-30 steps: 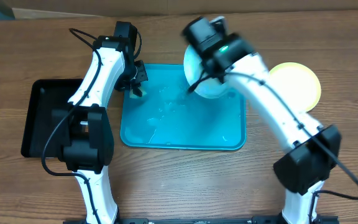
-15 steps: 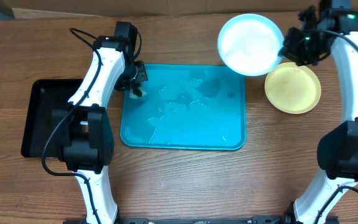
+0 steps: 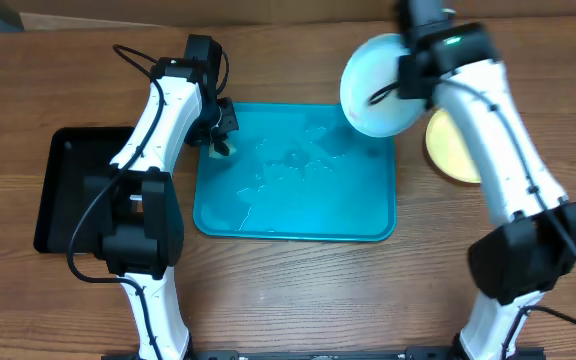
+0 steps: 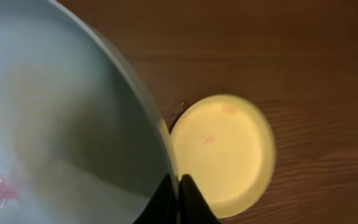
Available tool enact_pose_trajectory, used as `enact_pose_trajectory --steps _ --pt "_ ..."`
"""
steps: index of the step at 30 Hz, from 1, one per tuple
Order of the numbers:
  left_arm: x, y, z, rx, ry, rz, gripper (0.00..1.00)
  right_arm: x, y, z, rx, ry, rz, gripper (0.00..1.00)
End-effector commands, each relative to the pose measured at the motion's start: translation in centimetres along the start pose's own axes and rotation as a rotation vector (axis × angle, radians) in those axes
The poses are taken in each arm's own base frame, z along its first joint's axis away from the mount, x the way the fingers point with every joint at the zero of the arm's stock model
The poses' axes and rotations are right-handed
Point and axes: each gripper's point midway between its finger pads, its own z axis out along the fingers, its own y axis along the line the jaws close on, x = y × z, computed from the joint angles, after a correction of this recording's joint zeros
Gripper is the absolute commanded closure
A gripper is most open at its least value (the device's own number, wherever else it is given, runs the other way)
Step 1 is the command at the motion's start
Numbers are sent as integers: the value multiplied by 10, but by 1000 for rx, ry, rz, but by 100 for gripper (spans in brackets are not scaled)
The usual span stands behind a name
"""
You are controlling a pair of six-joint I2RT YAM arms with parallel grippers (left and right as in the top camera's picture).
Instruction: Clean dirty plates on tray and stack at the side
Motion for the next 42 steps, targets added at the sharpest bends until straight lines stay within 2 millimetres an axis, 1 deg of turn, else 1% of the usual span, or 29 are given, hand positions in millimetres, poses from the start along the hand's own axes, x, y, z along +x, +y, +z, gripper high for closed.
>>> enact_pose_trajectory --steps 1,3,5,7,9,11,14,17,22,25,28,30,33,35,36,38,40,41,42 --pt "-4 -7 -4 20 -14 22 96 -32 -51 -78 446 -281 12 96" --pt "-4 -7 -4 20 -14 22 96 -38 -40 -106 521 -375 -4 96" --pt "-4 -7 -4 20 -14 22 96 -40 -26 -127 552 -435 -28 96" --pt "-4 -7 -4 20 -14 22 96 -39 -13 -137 551 -454 -87 96" --pt "-4 -7 -4 20 -14 23 96 -38 -5 -145 553 -463 -134 96" --pt "-4 -7 -4 20 -14 23 96 -38 -6 -154 599 -481 -156 96" --pt "-5 -8 -4 21 -17 22 96 -38 -13 -172 712 -505 -191 96" --pt "-7 -8 -4 24 -24 22 96 -38 -10 -176 733 -488 -268 96" --pt "-7 -9 -4 25 -25 22 96 -37 0 -178 694 -501 -271 96" --pt "-7 -9 -4 24 -24 22 96 -35 15 -166 583 -485 -290 96" --pt "-7 -8 -4 24 -23 22 96 -30 41 -145 385 -444 -305 96" --pt "-7 -9 -4 24 -24 22 96 -25 56 -128 231 -402 -266 96" --pt "-6 -8 -4 23 -22 23 96 -19 67 -100 25 -305 -164 96" --pt "-5 -8 -4 24 -18 30 96 -15 66 -79 -107 -216 -80 96" --pt "-5 -8 -4 24 -16 30 96 -13 62 -64 -197 -147 -21 96" --pt "-5 -8 -4 24 -15 30 96 -9 52 -44 -322 -53 46 96" --pt "-5 -9 -4 25 -15 31 96 -6 35 -24 -438 40 126 96" --pt "-5 -9 -4 25 -15 31 96 -4 23 -14 -472 79 168 96" --pt "-5 -9 -4 25 -15 31 96 0 6 0 -488 122 219 96"
